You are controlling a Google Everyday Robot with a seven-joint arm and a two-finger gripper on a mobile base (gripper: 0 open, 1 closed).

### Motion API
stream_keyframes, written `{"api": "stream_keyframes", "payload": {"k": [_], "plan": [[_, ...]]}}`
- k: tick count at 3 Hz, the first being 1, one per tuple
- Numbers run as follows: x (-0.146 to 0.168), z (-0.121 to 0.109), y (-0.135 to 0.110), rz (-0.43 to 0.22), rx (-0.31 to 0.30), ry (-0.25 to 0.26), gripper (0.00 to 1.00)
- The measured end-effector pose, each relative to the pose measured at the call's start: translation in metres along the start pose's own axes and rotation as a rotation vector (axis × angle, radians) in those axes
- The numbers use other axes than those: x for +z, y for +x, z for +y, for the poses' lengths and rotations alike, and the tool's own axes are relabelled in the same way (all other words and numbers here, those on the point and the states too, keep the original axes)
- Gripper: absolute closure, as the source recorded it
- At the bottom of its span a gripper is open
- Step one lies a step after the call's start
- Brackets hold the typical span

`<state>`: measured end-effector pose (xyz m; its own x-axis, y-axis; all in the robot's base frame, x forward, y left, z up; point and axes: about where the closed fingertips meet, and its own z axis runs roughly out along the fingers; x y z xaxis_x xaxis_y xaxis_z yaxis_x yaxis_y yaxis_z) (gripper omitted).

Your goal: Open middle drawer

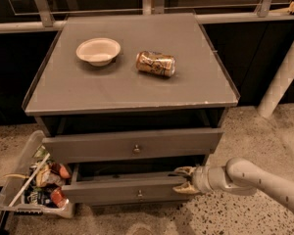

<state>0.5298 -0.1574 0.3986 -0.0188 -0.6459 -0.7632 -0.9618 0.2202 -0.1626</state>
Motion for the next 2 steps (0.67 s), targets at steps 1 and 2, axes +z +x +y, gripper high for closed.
{"api": "stream_keyframes", "payload": {"k": [1, 2], "plan": [[-0.0019, -0.0005, -0.0022, 0.0, 0.0, 0.0, 0.84], [-0.0056, 0.0048, -0.003, 0.012, 0.009, 0.002, 1.0]]}}
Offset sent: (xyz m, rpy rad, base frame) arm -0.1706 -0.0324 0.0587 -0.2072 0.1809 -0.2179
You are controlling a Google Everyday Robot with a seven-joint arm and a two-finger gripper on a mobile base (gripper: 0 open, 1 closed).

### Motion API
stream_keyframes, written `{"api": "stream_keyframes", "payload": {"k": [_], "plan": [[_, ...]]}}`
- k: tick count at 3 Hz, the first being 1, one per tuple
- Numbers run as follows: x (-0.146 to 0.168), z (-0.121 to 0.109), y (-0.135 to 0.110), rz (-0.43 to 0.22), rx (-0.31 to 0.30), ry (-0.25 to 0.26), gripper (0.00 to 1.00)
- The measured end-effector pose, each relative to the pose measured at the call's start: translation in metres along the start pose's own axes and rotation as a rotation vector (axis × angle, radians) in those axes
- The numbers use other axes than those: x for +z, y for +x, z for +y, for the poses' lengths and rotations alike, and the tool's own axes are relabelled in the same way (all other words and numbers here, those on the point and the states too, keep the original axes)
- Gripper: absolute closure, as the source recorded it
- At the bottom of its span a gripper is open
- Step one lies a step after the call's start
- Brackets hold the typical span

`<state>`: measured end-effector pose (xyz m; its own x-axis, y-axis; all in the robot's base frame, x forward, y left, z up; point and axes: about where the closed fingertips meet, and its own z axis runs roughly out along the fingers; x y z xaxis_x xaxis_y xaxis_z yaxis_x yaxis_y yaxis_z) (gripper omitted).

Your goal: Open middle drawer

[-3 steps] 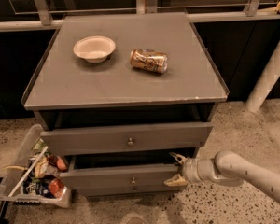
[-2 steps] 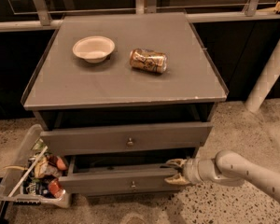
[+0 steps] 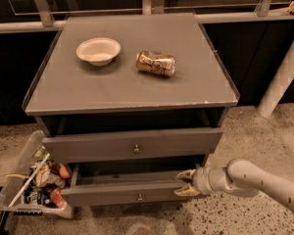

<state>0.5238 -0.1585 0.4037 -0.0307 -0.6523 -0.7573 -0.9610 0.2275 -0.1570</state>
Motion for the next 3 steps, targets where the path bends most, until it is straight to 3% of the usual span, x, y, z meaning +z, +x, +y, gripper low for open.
{"api": "stream_keyframes", "payload": {"k": [1, 3], "plan": [[-0.0035, 0.0087, -0.0011, 0.012, 0.018, 0.001, 0.82], [-0.0035, 0.0088, -0.0011, 0.012, 0.018, 0.001, 0.35]]}}
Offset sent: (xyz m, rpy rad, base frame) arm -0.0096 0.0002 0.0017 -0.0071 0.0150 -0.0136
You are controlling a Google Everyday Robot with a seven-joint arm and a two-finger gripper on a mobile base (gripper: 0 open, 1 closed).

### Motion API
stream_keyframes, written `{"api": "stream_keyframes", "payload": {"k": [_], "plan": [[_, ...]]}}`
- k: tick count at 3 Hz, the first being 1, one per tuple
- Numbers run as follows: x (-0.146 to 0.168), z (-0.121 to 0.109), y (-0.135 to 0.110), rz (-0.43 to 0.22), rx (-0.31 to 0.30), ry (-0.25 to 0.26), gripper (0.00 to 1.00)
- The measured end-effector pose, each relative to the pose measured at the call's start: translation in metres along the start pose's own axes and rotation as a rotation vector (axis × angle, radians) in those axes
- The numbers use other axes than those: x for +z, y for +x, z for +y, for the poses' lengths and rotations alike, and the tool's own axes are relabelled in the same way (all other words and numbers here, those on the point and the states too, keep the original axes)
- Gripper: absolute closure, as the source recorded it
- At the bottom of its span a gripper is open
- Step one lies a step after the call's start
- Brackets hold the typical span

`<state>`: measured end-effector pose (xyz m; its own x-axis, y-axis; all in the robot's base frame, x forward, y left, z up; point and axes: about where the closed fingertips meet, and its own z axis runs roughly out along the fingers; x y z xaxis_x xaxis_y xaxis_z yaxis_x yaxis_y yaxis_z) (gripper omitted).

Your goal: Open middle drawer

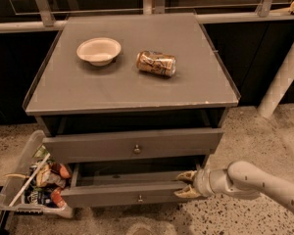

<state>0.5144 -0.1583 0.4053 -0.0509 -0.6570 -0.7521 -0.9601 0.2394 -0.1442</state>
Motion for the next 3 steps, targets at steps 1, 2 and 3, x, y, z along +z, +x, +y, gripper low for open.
{"api": "stream_keyframes", "payload": {"k": [1, 2, 3], "plan": [[0.0, 0.005, 0.0, -0.019, -0.003, -0.017, 0.12], [-0.007, 0.038, 0.007, -0.077, -0.01, -0.057, 0.13], [-0.009, 0.038, 0.005, -0.077, -0.01, -0.057, 0.37]]}}
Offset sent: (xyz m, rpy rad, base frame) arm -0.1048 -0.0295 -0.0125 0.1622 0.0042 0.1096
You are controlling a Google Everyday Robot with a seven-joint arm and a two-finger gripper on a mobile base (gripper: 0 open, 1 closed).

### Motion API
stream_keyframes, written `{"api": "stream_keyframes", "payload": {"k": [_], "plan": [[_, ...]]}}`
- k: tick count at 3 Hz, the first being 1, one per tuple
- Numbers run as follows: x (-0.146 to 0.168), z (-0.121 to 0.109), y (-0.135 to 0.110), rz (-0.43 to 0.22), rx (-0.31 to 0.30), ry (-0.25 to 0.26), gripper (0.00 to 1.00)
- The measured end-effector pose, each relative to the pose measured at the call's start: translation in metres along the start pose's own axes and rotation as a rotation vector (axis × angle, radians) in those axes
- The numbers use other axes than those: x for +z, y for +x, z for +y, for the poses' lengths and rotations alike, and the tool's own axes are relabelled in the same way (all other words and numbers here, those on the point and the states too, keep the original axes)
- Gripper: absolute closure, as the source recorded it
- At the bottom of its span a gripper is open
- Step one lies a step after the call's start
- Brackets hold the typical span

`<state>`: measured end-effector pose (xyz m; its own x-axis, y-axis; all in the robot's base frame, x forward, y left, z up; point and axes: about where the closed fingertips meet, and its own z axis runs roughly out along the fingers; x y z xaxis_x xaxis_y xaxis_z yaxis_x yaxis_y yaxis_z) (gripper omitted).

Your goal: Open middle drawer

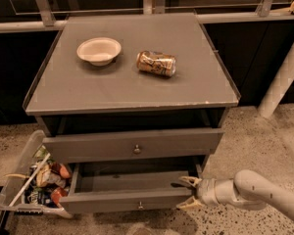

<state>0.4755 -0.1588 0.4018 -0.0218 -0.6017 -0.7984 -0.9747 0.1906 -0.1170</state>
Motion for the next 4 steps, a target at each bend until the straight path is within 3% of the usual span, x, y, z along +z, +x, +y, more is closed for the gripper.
{"api": "stream_keyframes", "payload": {"k": [1, 2, 3, 4], "plan": [[-0.029, 0.037, 0.001, 0.002, -0.043, 0.004, 0.61], [-0.081, 0.11, 0.0, 0.017, -0.125, 0.012, 0.84], [-0.119, 0.176, 0.014, 0.022, -0.133, 0.015, 1.0], [-0.122, 0.18, 0.016, 0.02, -0.126, 0.028, 0.82]]}}
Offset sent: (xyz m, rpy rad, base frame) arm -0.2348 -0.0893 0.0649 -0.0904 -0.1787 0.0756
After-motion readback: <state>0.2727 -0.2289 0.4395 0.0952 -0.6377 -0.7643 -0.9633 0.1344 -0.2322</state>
